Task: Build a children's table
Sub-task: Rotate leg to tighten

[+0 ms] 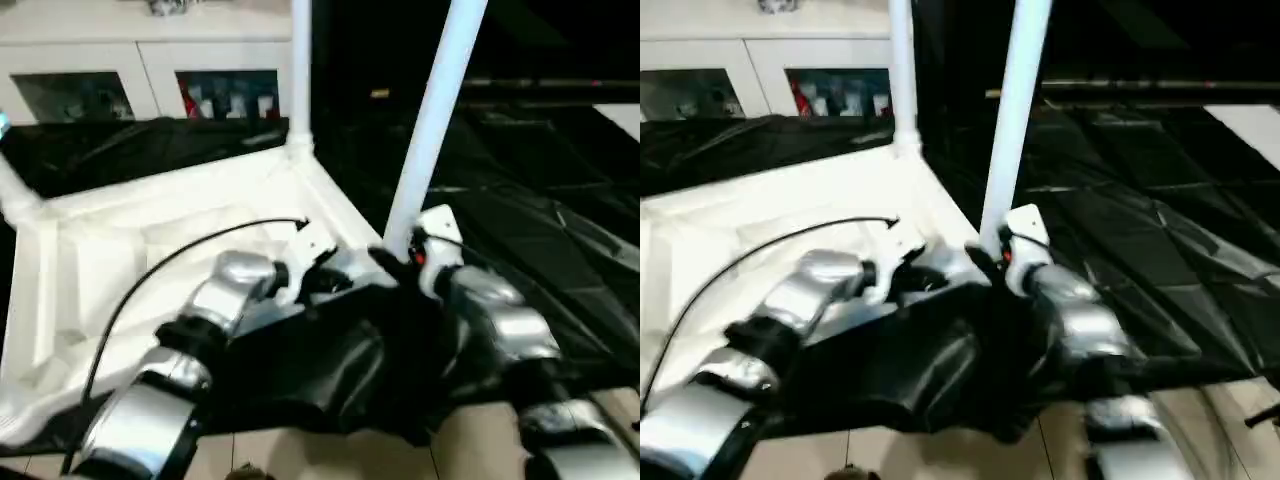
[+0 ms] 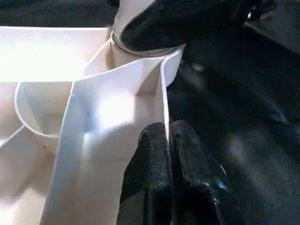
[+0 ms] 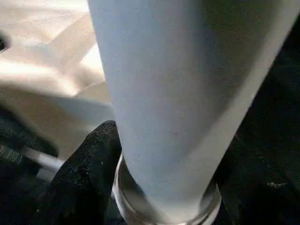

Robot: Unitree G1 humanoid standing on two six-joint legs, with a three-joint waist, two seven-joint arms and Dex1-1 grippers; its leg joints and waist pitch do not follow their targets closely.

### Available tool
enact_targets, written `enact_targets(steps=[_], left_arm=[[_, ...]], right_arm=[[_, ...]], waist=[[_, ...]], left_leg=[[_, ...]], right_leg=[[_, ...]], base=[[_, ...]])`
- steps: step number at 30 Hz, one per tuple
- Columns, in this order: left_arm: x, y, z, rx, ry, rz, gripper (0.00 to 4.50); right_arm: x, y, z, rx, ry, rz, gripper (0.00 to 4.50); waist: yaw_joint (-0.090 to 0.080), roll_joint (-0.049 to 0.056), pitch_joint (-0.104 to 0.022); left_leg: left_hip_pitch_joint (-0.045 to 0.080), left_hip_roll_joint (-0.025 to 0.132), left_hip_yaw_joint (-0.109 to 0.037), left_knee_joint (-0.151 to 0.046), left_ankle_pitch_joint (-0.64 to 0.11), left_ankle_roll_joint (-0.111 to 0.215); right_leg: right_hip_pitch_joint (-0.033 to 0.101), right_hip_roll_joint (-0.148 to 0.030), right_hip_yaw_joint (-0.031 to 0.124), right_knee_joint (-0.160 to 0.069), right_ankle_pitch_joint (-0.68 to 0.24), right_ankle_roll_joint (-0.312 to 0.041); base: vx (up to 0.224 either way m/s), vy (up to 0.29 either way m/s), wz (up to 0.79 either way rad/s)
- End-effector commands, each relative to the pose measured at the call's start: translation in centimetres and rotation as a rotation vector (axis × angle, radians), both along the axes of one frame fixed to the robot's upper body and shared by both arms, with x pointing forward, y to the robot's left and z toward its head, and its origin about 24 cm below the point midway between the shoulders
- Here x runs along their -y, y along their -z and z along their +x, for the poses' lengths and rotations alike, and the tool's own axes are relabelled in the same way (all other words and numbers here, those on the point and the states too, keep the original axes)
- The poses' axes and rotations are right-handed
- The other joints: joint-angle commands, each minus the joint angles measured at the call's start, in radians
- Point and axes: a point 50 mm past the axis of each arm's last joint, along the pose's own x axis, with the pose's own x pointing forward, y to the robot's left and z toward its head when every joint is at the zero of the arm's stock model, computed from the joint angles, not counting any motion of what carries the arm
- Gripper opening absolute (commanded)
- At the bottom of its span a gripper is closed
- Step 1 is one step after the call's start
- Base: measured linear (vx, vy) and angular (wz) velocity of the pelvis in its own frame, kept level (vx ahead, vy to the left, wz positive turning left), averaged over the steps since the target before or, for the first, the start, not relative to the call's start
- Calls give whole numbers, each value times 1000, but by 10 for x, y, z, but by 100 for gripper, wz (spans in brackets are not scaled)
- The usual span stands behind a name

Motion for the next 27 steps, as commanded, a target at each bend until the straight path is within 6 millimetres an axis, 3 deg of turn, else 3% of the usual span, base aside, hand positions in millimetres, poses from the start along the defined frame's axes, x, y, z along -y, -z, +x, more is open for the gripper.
enact_targets(steps=[1,5,10,11,18,24,27], left_arm=[[4,-12,-8,9,178,-49,0],[-12,-12,-18,-64,287,-35,0],[-18,-13,-21,-83,306,-40,0],[-19,-13,-21,-83,307,-41,0],[-18,-15,-19,-58,283,-41,0],[-15,-17,-16,-36,259,-43,0],[-13,-18,-6,0,156,-43,0]], right_arm=[[-7,-6,-13,-17,-202,14,296],[0,-12,-26,-50,-376,-16,296],[-2,-10,-31,-92,-475,-35,296],[-3,-10,-31,-97,-485,-37,283],[-8,-10,-32,-110,-519,-34,238],[-8,-9,-34,-120,-515,-8,217],[-8,-5,-33,-120,-454,10,213]], waist=[[9,-2,-70],[16,-4,-66],[23,-4,-60],[24,-8,-60],[27,-7,-63],[29,-7,-63],[32,-4,-62]], left_leg=[[17,29,-4,-48,-166,63],[17,33,-2,-49,-191,72],[22,35,-4,-57,-258,29],[21,35,-4,-58,-260,25],[15,32,-5,-55,-221,28],[17,32,-5,-55,-236,25],[19,32,-4,-55,-242,20]], right_leg=[[53,-60,49,-58,7,-222],[45,-60,49,-59,-29,-236],[39,-66,51,-69,-157,-222],[40,-67,51,-69,-170,-218],[42,-67,51,-65,-135,-212],[41,-67,51,-67,-152,-212],[39,-66,52,-70,-157,-209]], base=[[0,0,0],[0,0,0],[0,0,0],[0,0,0],[0,0,0],[0,0,0],[0,0,0]])
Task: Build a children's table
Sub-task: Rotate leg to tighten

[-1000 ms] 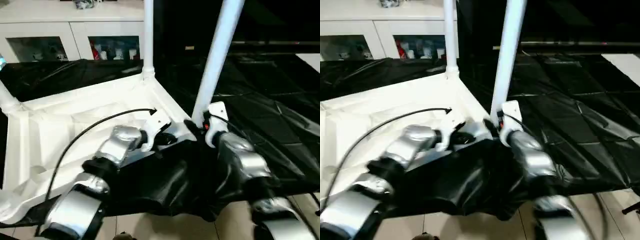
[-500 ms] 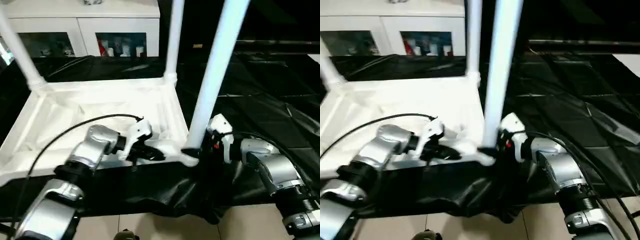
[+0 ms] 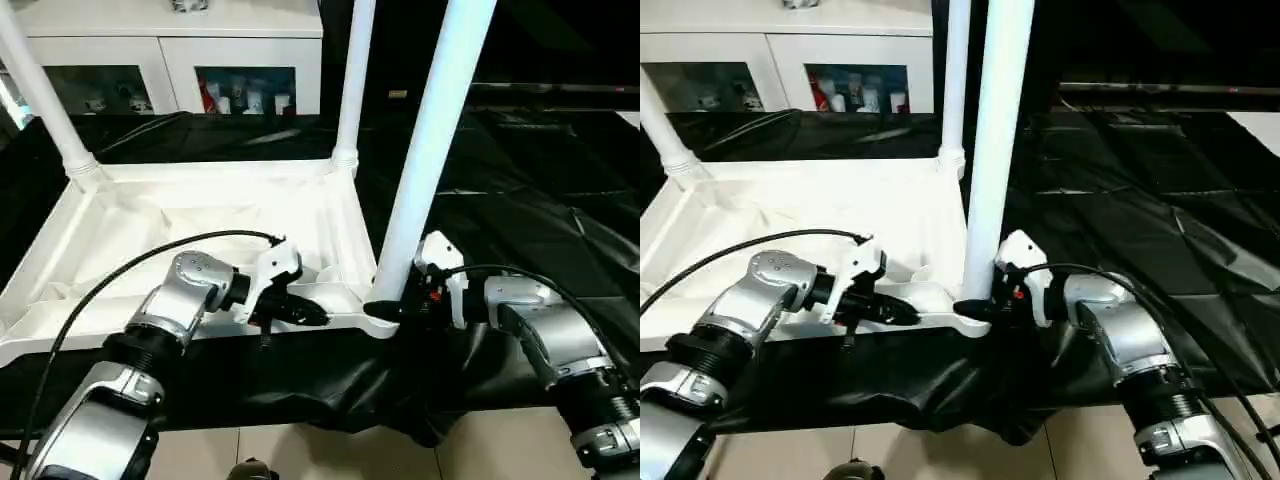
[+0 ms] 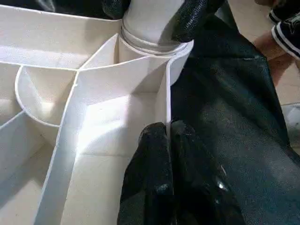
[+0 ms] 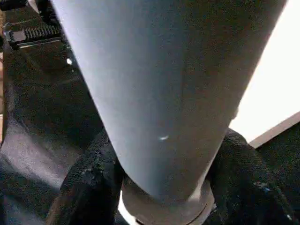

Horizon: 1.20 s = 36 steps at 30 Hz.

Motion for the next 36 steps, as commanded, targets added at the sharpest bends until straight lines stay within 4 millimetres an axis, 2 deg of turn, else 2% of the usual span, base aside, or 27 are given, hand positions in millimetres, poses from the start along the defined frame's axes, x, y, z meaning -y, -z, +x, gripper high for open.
enact_targets(steps=[1,2,3,4,5,7,10,12,13,14,15,19,21,24,26,27,29,30,31,32,33,34,35,36], left_arm=[[16,-15,13,86,-65,-47,0],[20,-14,21,109,-160,-35,0],[21,-14,22,113,-173,-33,0],[26,-13,25,120,-217,-23,0],[30,-13,28,125,-249,-16,0],[40,-11,32,135,-312,-11,0],[52,-11,33,142,-332,-19,0],[76,-11,30,143,-335,-31,0],[82,-11,28,143,-321,-36,0],[84,-10,28,143,-315,-38,0],[93,-10,24,138,-295,-49,0],[96,-8,23,138,-290,-49,0],[93,-6,24,150,-291,-34,0],[88,-8,27,166,-289,-29,0],[82,-10,29,184,-276,-32,0],[81,-11,29,187,-272,-30,0],[75,-11,30,205,-262,-17,0],[73,-11,31,210,-261,-12,0],[72,-11,31,211,-262,-11,0],[69,-11,32,215,-266,-8,0],[69,-11,33,217,-271,-11,0],[69,-11,33,217,-271,-11,0],[67,-12,34,220,-270,-17,0],[66,-13,34,222,-267,-20,0]], right_arm=[[-13,7,-2,-33,7,29,213],[-12,15,7,-14,166,3,213],[-12,16,8,-13,192,-1,211],[-12,22,13,-9,297,-13,207],[-12,26,17,-10,376,-20,207],[-14,34,22,-30,529,-18,206],[-19,40,26,-41,659,-6,205],[-33,48,31,-74,846,1,204],[-38,49,32,-86,863,6,204],[-40,50,32,-89,866,8,204],[-52,49,34,-83,865,12,204],[-59,47,35,-65,858,13,204],[-62,43,38,-61,872,50,260],[-57,41,40,-55,883,64,282],[-51,36,42,-7,859,61,307],[-50,35,42,4,850,61,307],[-40,27,36,52,767,59,307],[-37,25,32,64,736,53,307],[-36,25,30,66,725,53,307],[-30,23,19,77,659,49,307],[-26,23,13,82,633,37,307],[-26,23,13,82,633,37,307],[-19,24,0,80,584,15,307],[-18,24,-5,74,564,8,307]], waist=[[-3,-3,-63],[-2,-3,-63],[-3,-4,-63],[-3,-5,-66],[-8,-2,-64],[-18,-4,-66],[-22,-1,-67],[-27,0,-66],[-28,1,-66],[-30,3,-64],[-31,6,-64],[-41,8,-61],[-43,8,-59],[-43,5,-58],[-42,5,-59],[-40,6,-62],[-38,5,-62],[-30,3,-65],[-29,2,-67],[-30,0,-67],[-20,-1,-69],[-18,-1,-68],[-15,0,-70],[-10,1,-68]], left_leg=[[23,31,-5,-59,-241,20],[23,29,-6,-60,-240,6],[22,28,-7,-61,-244,0],[19,26,-10,-61,-239,-8],[22,28,-9,-63,-241,-13],[20,27,-14,-66,-248,-26],[21,25,-12,-63,-235,-16],[24,24,-10,-64,-247,-22],[24,24,-10,-64,-249,-23],[25,24,-11,-68,-265,-25],[26,24,-11,-68,-275,-26],[25,23,-13,-73,-317,-33],[28,24,-14,-76,-339,-33],[31,25,-15,-78,-355,-29],[30,26,-14,-78,-337,-28],[27,25,-13,-76,-308,-23],[27,25,-12,-74,-293,-16],[25,26,-11,-69,-243,4],[22,26,-12,-67,-223,9],[18,23,-12,-66,-205,15],[23,25,-9,-59,-178,31],[21,25,-10,-59,-170,38],[17,23,-10,-58,-158,45],[20,24,-9,-57,-166,50]], right_leg=[[40,-65,52,-75,-158,-208],[39,-66,52,-74,-166,-204],[39,-67,51,-75,-178,-202],[47,-70,49,-75,-192,-190],[38,-68,51,-76,-189,-192],[44,-68,48,-76,-196,-188],[43,-67,49,-75,-150,-194],[41,-67,49,-79,-166,-193],[40,-68,50,-79,-167,-192],[40,-66,50,-82,-190,-184],[40,-66,50,-84,-199,-179],[41,-64,50,-90,-222,-164],[40,-66,51,-94,-248,-158],[39,-68,52,-99,-292,-148],[39,-67,53,-96,-259,-153],[43,-66,53,-90,-210,-158],[44,-63,53,-89,-177,-161],[50,-60,54,-81,-95,-159],[52,-62,54,-74,-60,-165],[55,-60,52,-71,-35,-170],[53,-59,53,-69,17,-172],[55,-60,53,-67,33,-174],[57,-61,51,-65,38,-181],[54,-62,51,-68,26,-181]], base=[[0,0,0],[0,0,0],[0,0,0],[0,0,0],[0,0,0],[0,0,0],[0,0,0],[0,0,0],[0,0,0],[0,0,0],[0,0,0],[0,0,0],[0,0,0],[0,0,0],[0,0,0],[0,0,0],[0,0,0],[0,0,0],[0,0,0],[0,0,0],[0,0,0],[0,0,0],[0,0,0],[0,0,0]])
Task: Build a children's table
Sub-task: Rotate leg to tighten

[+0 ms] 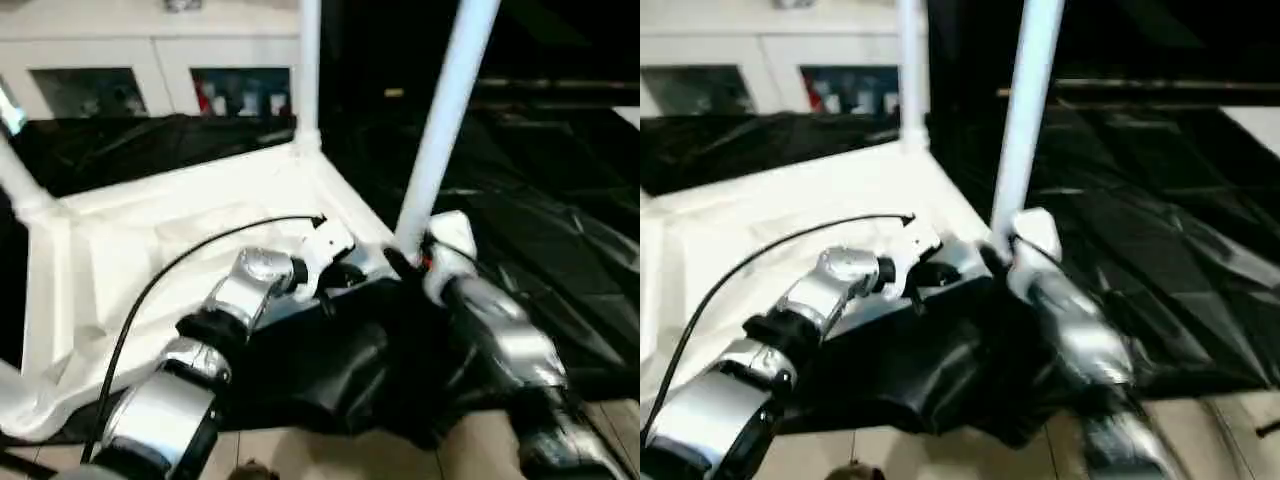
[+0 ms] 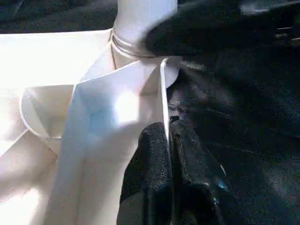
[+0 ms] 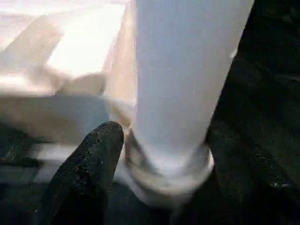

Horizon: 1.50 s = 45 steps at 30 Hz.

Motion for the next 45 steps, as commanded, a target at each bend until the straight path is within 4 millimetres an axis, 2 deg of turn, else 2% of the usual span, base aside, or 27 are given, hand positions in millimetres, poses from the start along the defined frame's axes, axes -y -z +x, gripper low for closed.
enact_targets(steps=[1,2,6,10,11,13,14,15,16,17,18,19,21,25,26,28,30,34,35,38,39,40,41,42,43,44,45], left_arm=[[6,-15,6,64,28,-28,0],[3,-16,6,65,32,-27,0],[-6,-13,5,68,76,-14,0],[-12,-13,4,65,81,-9,0],[-15,-13,5,64,83,-9,0],[-19,-14,4,63,103,-17,0],[-20,-14,3,63,112,-21,0],[-21,-15,3,64,121,-23,0],[-22,-15,2,66,130,-22,0],[-23,-14,1,65,145,-20,0],[-25,-14,1,64,157,-16,0],[-28,-14,0,70,169,-5,0],[-30,-15,1,98,167,11,0],[-29,-21,6,165,112,-17,0],[-28,-31,8,144,106,-88,28],[-28,-35,9,136,106,-114,45],[-32,-45,10,128,102,-158,64],[-55,-53,8,93,70,-161,103],[-69,-53,3,70,54,-155,105],[-82,-51,-7,34,46,-158,123],[-83,-51,-9,29,46,-158,137],[-89,-49,-22,3,49,-160,146],[-92,-48,-31,-12,53,-167,150],[-92,-48,-31,-12,53,-167,157],[-93,-47,-41,-26,55,-173,157],[-94,-44,-60,-43,52,-176,182],[-94,-42,-66,-47,47,-176,182]], right_arm=[[-19,8,-17,-70,-146,20,307],[-18,8,-25,-75,-179,14,307],[-22,3,-39,-77,-217,11,307],[-21,0,-46,-85,-226,9,307],[-22,-1,-48,-88,-237,15,307],[-25,-4,-51,-81,-268,16,307],[-25,-5,-51,-78,-281,13,307],[-27,-6,-51,-75,-297,11,307],[-27,-7,-51,-72,-311,9,307],[-28,-10,-50,-64,-328,10,307],[-30,-12,-49,-57,-351,16,307],[-32,-16,-49,-53,-382,23,307],[-33,-18,-46,-54,-398,16,307],[-34,-15,-38,-66,-384,-16,307],[-34,-14,-33,-65,-372,-24,314],[-34,-14,-32,-67,-369,-27,317],[-34,-13,-30,-70,-381,-42,317],[-34,-13,-28,-84,-427,-61,317],[-35,-13,-26,-87,-450,-72,317],[-35,-12,-22,-93,-460,-79,317],[-35,-11,-21,-94,-460,-81,317],[-34,-9,-13,-102,-455,-102,317],[-33,-8,-9,-107,-451,-115,317],[-33,-8,-9,-107,-451,-115,317],[-33,-7,-4,-111,-443,-136,317],[-31,-4,7,-117,-415,-175,317],[-30,-3,13,-115,-395,-189,317]], waist=[[1,-5,-65],[1,6,-61],[-1,7,-58],[2,10,-56],[3,5,-57],[3,7,-57],[4,2,-59],[4,4,-59],[3,-4,-59],[4,-2,-59],[6,-7,-59],[6,-4,-59],[4,-13,-58],[6,-9,-58],[6,-7,-59],[5,-6,-61],[7,-7,-63],[-3,-13,-61],[-5,-18,-61],[-13,-13,-60],[-15,-15,-59],[-15,-24,-64],[-17,-18,-56],[-17,-13,-61],[-18,-18,-58],[-23,-28,-53],[-23,-26,-52]], left_leg=[[15,24,-10,-56,-190,48],[16,24,-10,-60,-231,36],[18,28,-13,-66,-285,12],[19,30,-13,-65,-266,12],[17,30,-14,-66,-256,12],[16,30,-14,-65,-248,13],[13,29,-14,-64,-238,15],[14,29,-14,-64,-234,16],[13,28,-12,-63,-227,19],[14,29,-12,-62,-220,22],[12,28,-12,-61,-209,27],[12,29,-12,-61,-205,28],[14,31,-10,-61,-200,31],[16,32,-10,-60,-199,20],[14,30,-10,-59,-193,16],[14,30,-10,-58,-184,13],[13,31,-9,-55,-170,14],[9,27,-9,-54,-158,28],[10,28,-9,-54,-160,28],[14,29,-7,-54,-168,27],[14,31,-8,-56,-172,22],[14,37,-11,-56,-170,15],[15,30,-4,-58,-176,12],[21,36,-7,-56,-185,2],[23,36,-4,-59,-198,-6],[16,37,-8,-65,-216,-10],[18,37,-7,-67,-233,-15]], right_leg=[[53,-63,49,-67,-18,-183],[52,-63,50,-78,-86,-170],[45,-66,52,-90,-205,-154],[40,-66,54,-86,-200,-159],[43,-67,54,-83,-191,-156],[42,-67,54,-81,-172,-155],[45,-69,53,-77,-161,-158],[44,-68,53,-77,-156,-159],[44,-68,53,-78,-149,-160],[43,-68,53,-76,-144,-163],[44,-71,53,-73,-144,-165],[43,-70,53,-73,-145,-165],[42,-70,53,-72,-142,-165],[40,-71,54,-70,-136,-167],[42,-71,54,-67,-127,-172],[42,-72,53,-65,-111,-182],[45,-71,52,-56,-55,-212],[49,-69,51,-52,-54,-207],[50,-72,51,-51,-69,-205],[43,-68,52,-53,-94,-203],[42,-68,51,-52,-103,-209],[45,-77,50,-41,-99,-219],[34,-63,51,-54,-122,-212],[35,-68,52,-48,-112,-218],[31,-63,52,-50,-103,-222],[37,-64,50,-46,-109,-227],[35,-64,50,-49,-131,-226]], base=[[0,0,0],[0,0,0],[0,0,0],[0,0,0],[0,0,0],[0,0,0],[0,0,0],[0,0,0],[0,0,0],[0,0,0],[0,0,0],[0,0,0],[0,0,0],[0,0,0],[0,0,0],[0,0,0],[0,0,0],[0,0,0],[0,0,0],[0,0,0],[0,0,0],[0,0,0],[0,0,0],[0,0,0],[0,0,0],[0,0,0],[0,0,0]])
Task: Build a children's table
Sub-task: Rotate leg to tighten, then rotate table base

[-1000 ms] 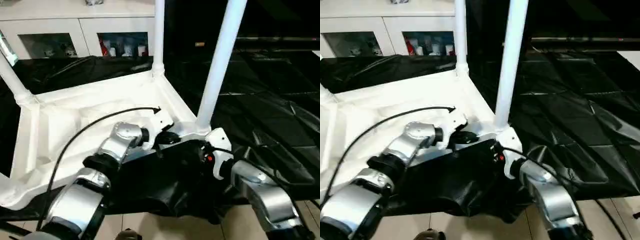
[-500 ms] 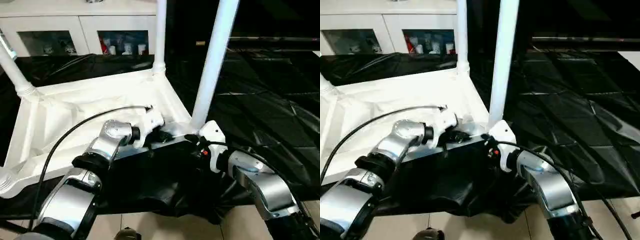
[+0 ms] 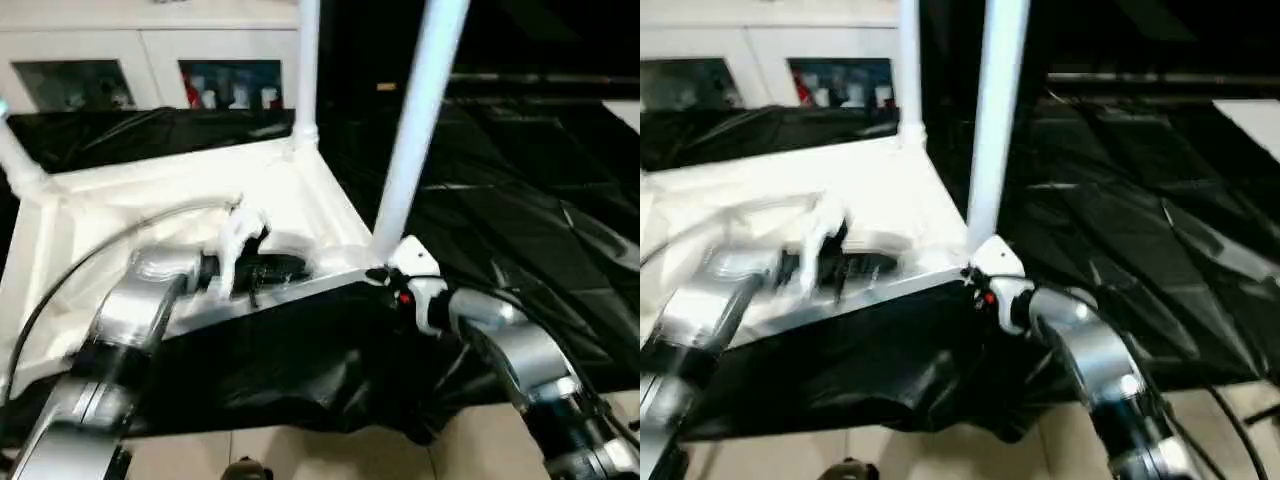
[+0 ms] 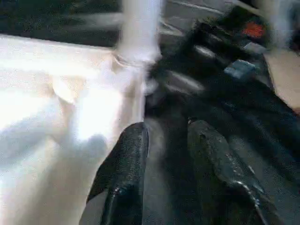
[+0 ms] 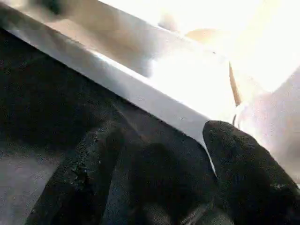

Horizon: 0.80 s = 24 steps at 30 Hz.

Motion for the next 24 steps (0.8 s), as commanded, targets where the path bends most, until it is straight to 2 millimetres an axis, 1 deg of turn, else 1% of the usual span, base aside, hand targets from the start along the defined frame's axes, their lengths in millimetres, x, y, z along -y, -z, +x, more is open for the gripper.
enact_targets(steps=[1,2,3,4,5,6,7,8,9,10,11,12,13,14,15,16,17,18,19,20,21,22,23,24], left_arm=[[8,-8,-15,26,16,-14,193],[7,-5,-25,19,11,-9,195],[6,-3,-30,18,-3,-3,202],[6,-2,-31,18,-7,-1,214],[5,-1,-33,19,-20,4,227],[3,0,-37,17,-44,4,227],[3,0,-38,17,-49,3,233],[2,1,-39,18,-65,4,238],[-3,4,-45,23,-114,12,238],[-6,5,-49,24,-139,18,260],[-11,8,-56,27,-183,23,260],[-13,9,-60,27,-204,23,269],[-13,9,-60,27,-204,23,274],[-16,11,-66,25,-224,24,279],[-21,14,-74,23,-245,30,289],[-31,20,-85,11,-257,55,299],[-37,23,-92,4,-264,72,306],[-43,25,-99,-6,-270,84,310],[-56,28,-114,-32,-283,108,314],[-65,27,-125,-51,-300,110,322],[-67,27,-126,-54,-304,109,333],[-70,25,-130,-61,-315,104,343],[-79,22,-143,-94,-321,101,351],[-82,20,-147,-108,-319,100,351]], right_arm=[[9,3,18,16,88,-59,317],[9,2,29,17,139,-57,317],[10,0,35,23,173,-57,317],[10,0,37,25,181,-57,317],[11,-1,41,31,202,-58,317],[12,-3,47,39,245,-50,317],[12,-3,48,40,253,-48,317],[13,-5,52,46,283,-47,317],[18,-10,63,66,385,-26,317],[20,-12,68,77,437,-11,317],[26,-18,75,105,551,42,317],[29,-21,78,119,611,76,317],[29,-21,78,119,611,76,317],[36,-22,81,133,668,86,317],[41,-25,83,169,711,89,317],[45,-27,84,176,735,113,317],[46,-27,84,179,747,129,317],[47,-27,84,184,748,140,317],[48,-25,83,190,734,156,317],[47,-22,81,190,710,165,317],[47,-22,81,190,705,168,317],[47,-20,80,187,694,176,317],[47,-15,76,171,650,194,317],[47,-13,75,165,638,199,317]], waist=[[-5,2,-60],[-4,1,-56],[-2,3,-57],[-8,-2,-51],[-1,-1,-50],[-1,-1,-50],[-6,-4,-48],[-4,-3,-48],[-5,-4,-49],[-13,-4,-46],[-13,1,-50],[-12,0,-49],[-13,1,-47],[-10,0,-52],[-8,-3,-52],[-10,-6,-51],[-8,-5,-54],[-11,-5,-53],[-13,-4,-53],[-23,-6,-56],[-25,-6,-57],[-28,-7,-56],[-26,-3,-58],[-29,-4,-55]], left_leg=[[24,35,-6,-72,-266,-21],[25,29,-4,-72,-275,-23],[33,32,-3,-70,-291,-30],[30,31,-3,-73,-301,-28],[36,29,-2,-72,-315,-34],[39,30,-1,-71,-321,-36],[32,29,-5,-75,-322,-39],[31,29,-6,-76,-320,-41],[33,30,-6,-75,-323,-46],[23,30,-12,-79,-328,-55],[23,31,-13,-78,-332,-61],[33,30,-7,-73,-348,-65],[36,30,-5,-73,-354,-63],[37,29,-5,-71,-352,-62],[30,29,-5,-71,-339,-56],[21,25,-5,-71,-318,-48],[21,25,-5,-68,-307,-41],[16,24,-6,-68,-287,-30],[15,23,-6,-67,-285,-25],[8,22,-6,-66,-260,-10],[13,22,-3,-62,-258,-4],[12,21,-3,-61,-243,8],[16,22,-2,-60,-242,14],[9,24,-3,-61,-245,24]], right_leg=[[34,-65,51,-64,-167,-223],[35,-60,52,-73,-212,-211],[28,-65,55,-71,-219,-216],[28,-62,56,-77,-239,-212],[25,-59,57,-83,-284,-185],[22,-59,59,-82,-283,-184],[28,-59,58,-80,-281,-187],[30,-58,57,-80,-282,-180],[26,-59,58,-76,-272,-181],[32,-59,54,-74,-280,-181],[33,-61,53,-70,-279,-182],[22,-56,56,-73,-260,-173],[19,-51,57,-74,-254,-171],[20,-52,56,-71,-242,-174],[24,-52,55,-68,-220,-173],[30,-48,54,-66,-204,-166],[31,-51,55,-65,-185,-166],[33,-48,54,-62,-160,-164],[32,-46,54,-62,-154,-164],[37,-43,52,-57,-116,-170],[33,-40,53,-56,-100,-178],[35,-38,54,-54,-74,-192],[33,-38,54,-54,-65,-201],[36,-40,54,-53,-60,-213]], base=[[0,0,0],[0,0,0],[0,0,0],[0,0,0],[0,0,0],[0,0,0],[0,0,0],[0,0,0],[0,0,0],[0,0,0],[0,0,0],[0,0,0],[0,0,0],[0,0,0],[0,0,0],[0,0,0],[0,0,0],[0,0,0],[0,0,0],[0,0,0],[0,0,0],[0,0,0],[0,0,0],[0,0,0]])
